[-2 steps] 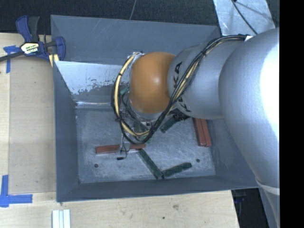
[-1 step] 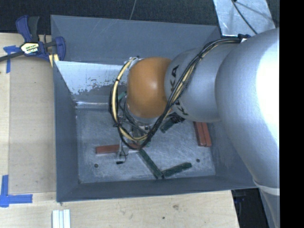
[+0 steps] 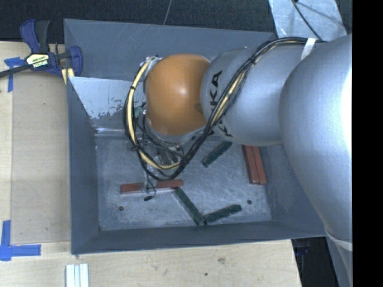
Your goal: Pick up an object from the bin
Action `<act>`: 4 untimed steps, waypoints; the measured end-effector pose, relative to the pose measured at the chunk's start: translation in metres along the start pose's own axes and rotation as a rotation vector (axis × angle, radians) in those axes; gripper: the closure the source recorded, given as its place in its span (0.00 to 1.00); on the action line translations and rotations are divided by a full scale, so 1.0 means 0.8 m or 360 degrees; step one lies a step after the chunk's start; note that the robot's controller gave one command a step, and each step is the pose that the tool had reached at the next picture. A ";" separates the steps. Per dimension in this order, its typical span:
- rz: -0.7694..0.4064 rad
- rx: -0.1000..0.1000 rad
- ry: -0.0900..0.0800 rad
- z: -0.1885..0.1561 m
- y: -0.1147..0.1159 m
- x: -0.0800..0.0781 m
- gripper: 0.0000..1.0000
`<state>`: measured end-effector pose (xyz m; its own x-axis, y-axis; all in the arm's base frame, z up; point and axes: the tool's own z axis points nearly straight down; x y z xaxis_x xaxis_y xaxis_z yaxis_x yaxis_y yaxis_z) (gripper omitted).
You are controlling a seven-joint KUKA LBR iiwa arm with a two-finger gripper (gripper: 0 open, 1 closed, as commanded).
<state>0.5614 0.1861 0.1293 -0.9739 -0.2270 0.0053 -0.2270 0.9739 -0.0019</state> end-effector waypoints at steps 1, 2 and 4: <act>0.0098 -0.0006 -0.0020 0.017 -0.047 0.000 0.00; -0.0007 -0.0001 -0.0013 0.052 -0.067 0.032 0.00; 0.0288 -0.0007 -0.0016 0.070 0.020 0.015 1.00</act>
Offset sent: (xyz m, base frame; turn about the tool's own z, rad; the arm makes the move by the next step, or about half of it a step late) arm -0.0283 -0.0625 -0.0593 0.0578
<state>0.5460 0.1988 0.0733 -0.9988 -0.0483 -0.0046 -0.0483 0.9988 0.0025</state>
